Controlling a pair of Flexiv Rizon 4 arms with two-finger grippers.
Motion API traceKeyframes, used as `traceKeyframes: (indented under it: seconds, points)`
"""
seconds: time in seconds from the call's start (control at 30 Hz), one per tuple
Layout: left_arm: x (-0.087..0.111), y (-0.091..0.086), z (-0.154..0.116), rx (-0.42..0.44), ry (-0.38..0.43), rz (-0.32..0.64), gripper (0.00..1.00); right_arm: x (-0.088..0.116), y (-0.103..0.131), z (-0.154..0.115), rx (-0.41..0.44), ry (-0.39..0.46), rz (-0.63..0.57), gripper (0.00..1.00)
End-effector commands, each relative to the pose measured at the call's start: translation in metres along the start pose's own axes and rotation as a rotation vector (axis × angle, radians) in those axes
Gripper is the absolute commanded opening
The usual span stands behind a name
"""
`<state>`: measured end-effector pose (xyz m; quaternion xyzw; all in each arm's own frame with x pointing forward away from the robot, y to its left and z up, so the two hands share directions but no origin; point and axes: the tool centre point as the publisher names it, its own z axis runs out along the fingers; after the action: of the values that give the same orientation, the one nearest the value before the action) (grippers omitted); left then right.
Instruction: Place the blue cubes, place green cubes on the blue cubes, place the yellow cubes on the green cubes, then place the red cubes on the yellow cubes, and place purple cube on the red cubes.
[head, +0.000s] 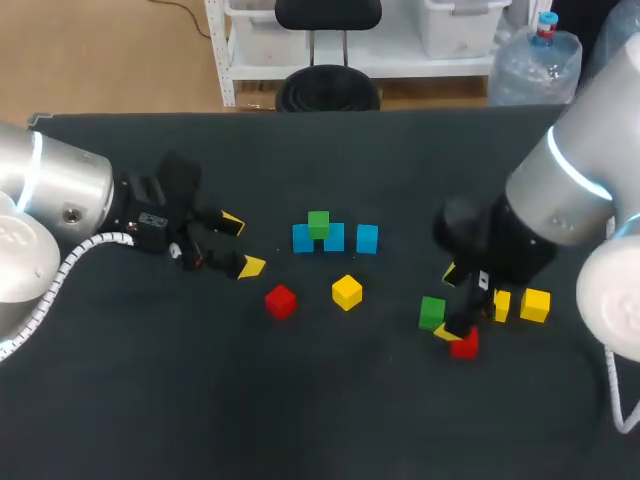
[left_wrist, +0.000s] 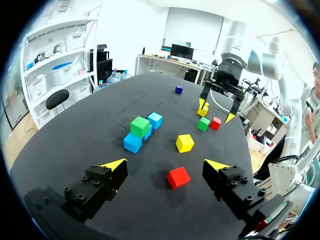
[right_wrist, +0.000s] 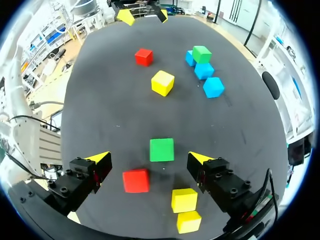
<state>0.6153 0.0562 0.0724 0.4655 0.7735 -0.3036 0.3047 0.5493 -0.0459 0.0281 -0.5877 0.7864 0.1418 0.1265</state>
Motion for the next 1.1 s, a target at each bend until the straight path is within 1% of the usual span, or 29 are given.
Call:
traceKeyframes:
  seconds: [0.03, 0.23, 0.27, 0.3, 0.33, 0.37, 0.47, 0.5, 0.53, 0.6, 0.67, 0.7, 0.73, 0.77, 0.83, 0.93, 1.07, 1.1]
  points:
    - [0.002, 0.000, 0.000, -0.001, -0.007, 0.002, 1.00, -0.001, -0.010, 0.004, -0.024, 0.010, -0.002, 1.00]
    - [0.002, 0.000, 0.000, -0.001, -0.007, 0.002, 1.00, 0.004, -0.010, 0.017, -0.051, 0.023, -0.004, 1.00]
    - [0.002, 0.000, 0.000, -0.001, -0.007, 0.002, 1.00, 0.005, -0.011, 0.019, -0.055, 0.025, -0.006, 0.95]
    - [0.002, 0.000, 0.000, -0.001, -0.007, 0.002, 1.00, 0.006, -0.011, 0.020, -0.059, 0.026, -0.007, 0.84]
    - [0.002, 0.000, 0.000, -0.001, -0.007, 0.002, 1.00, 0.006, -0.011, 0.022, -0.062, 0.028, -0.007, 0.88]
    - [0.002, 0.000, 0.000, -0.001, -0.007, 0.002, 1.00, 0.006, -0.012, 0.023, -0.065, 0.029, -0.008, 0.97]
    - [0.002, 0.000, 0.000, -0.001, -0.007, 0.002, 1.00, 0.007, -0.014, 0.027, -0.073, 0.032, -0.006, 1.00]
    - [0.002, 0.000, 0.000, -0.001, -0.007, 0.002, 1.00, 0.007, -0.014, 0.028, -0.076, 0.033, -0.006, 0.95]
    - [0.002, 0.000, 0.000, -0.001, -0.007, 0.002, 1.00, 0.007, -0.014, 0.028, -0.077, 0.033, -0.006, 0.94]
    - [0.002, 0.000, 0.000, -0.001, -0.007, 0.002, 1.00, 0.006, -0.014, 0.030, -0.081, 0.034, -0.008, 0.94]
    - [0.002, 0.000, 0.000, -0.001, -0.007, 0.002, 1.00, 0.006, -0.012, 0.032, -0.086, 0.035, -0.010, 0.87]
    - [0.002, 0.000, 0.000, -0.001, -0.007, 0.002, 1.00, 0.006, -0.012, 0.033, -0.088, 0.035, -0.011, 0.78]
    - [0.002, 0.000, 0.000, -0.001, -0.007, 0.002, 1.00, 0.006, -0.012, 0.034, -0.089, 0.035, -0.011, 0.60]
    - [0.002, 0.000, 0.000, -0.001, -0.007, 0.002, 1.00, 0.007, -0.011, 0.034, -0.091, 0.036, -0.011, 0.49]
    - [0.002, 0.000, 0.000, -0.001, -0.007, 0.002, 1.00, 0.006, -0.010, 0.035, -0.094, 0.036, -0.012, 0.47]
    - [0.002, 0.000, 0.000, -0.001, -0.007, 0.002, 1.00, 0.007, -0.009, 0.037, -0.096, 0.040, -0.013, 0.37]
    - [0.002, 0.000, 0.000, -0.001, -0.007, 0.002, 1.00, 0.009, -0.008, 0.036, -0.097, 0.042, -0.010, 0.15]
    - [0.002, 0.000, 0.000, -0.001, -0.007, 0.002, 1.00, 0.009, -0.008, 0.036, -0.096, 0.041, -0.010, 0.11]
